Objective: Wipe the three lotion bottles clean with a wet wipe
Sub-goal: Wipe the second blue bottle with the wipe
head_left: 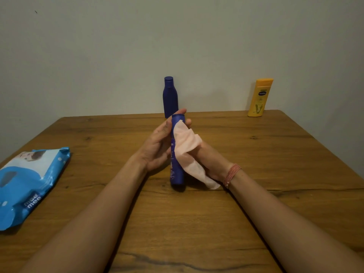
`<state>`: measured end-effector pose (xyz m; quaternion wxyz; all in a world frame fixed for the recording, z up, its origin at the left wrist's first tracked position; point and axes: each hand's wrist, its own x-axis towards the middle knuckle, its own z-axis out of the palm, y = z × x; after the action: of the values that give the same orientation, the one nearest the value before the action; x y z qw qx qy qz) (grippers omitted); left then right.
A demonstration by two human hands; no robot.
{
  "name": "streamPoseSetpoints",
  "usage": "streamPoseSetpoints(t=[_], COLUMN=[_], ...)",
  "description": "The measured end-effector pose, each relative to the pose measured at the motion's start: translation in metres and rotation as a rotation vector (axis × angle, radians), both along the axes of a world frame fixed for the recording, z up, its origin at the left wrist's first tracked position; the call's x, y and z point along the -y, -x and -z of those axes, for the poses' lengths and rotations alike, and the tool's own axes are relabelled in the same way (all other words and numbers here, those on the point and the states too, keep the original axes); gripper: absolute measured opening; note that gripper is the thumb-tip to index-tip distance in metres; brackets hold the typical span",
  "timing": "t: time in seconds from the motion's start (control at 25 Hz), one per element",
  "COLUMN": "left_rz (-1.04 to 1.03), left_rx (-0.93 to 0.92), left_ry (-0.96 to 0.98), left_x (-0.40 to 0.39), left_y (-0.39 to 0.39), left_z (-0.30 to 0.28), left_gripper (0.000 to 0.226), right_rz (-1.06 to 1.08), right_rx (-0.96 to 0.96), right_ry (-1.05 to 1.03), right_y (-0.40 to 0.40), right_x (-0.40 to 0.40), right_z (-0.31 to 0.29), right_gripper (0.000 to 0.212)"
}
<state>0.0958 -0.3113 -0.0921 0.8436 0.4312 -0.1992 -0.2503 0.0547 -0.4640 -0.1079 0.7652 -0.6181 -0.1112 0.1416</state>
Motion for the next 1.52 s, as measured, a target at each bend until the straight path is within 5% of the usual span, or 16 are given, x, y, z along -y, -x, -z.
streamPoseSetpoints(t=[0.12,0.28,0.4,0.6,0.76,0.92,1.12,1.32,1.44,1.52], left_rz=[0.071,0.0,-0.063,-0.184,-0.156,-0.154,-0.255,-0.265,-0.176,-0.161], left_rx=[-0.122,-0.151,-0.052,-0.055,-0.066,-0.047,-0.12,-0.193,-0.095,-0.044], left_ry=[0.031,0.042,-0.023,0.155,0.146,0.015,0.207,0.306,0.229,0.142], left_x=[0.002,0.004,0.007,0.002,0.003,0.007,-0.004,-0.004,-0.003,-0.001], left_y=[0.009,0.017,0.018,0.011,0.012,0.014,0.001,-0.003,0.0,0.005], left_z=[0.001,0.001,-0.004,-0.004,-0.004,-0.002,0.002,0.002,-0.001,-0.002], left_gripper=[0.046,0.039,0.047,0.045,0.04,0.036,0.042,0.034,0.034,0.04], right_rz=[-0.045,0.119,0.14,-0.131,-0.05,0.032,-0.261,-0.436,-0.232,-0.047], right_rx=[-0.077,-0.068,-0.088,0.02,0.001,-0.145,-0.029,-0.123,-0.1,-0.145], right_ry=[-0.117,-0.022,-0.111,-0.055,-0.094,-0.162,-0.082,-0.369,-0.292,-0.185], right_y=[0.0,-0.009,-0.003,0.006,0.004,0.005,0.007,0.003,0.005,0.005], right_x=[0.007,0.002,0.001,0.006,0.004,0.004,0.009,0.012,0.009,0.01], right_z=[0.005,0.005,-0.001,-0.008,-0.005,-0.008,-0.011,-0.009,-0.01,-0.013], right_gripper=[0.028,0.01,0.053,0.036,0.031,0.036,0.056,0.061,0.034,0.04])
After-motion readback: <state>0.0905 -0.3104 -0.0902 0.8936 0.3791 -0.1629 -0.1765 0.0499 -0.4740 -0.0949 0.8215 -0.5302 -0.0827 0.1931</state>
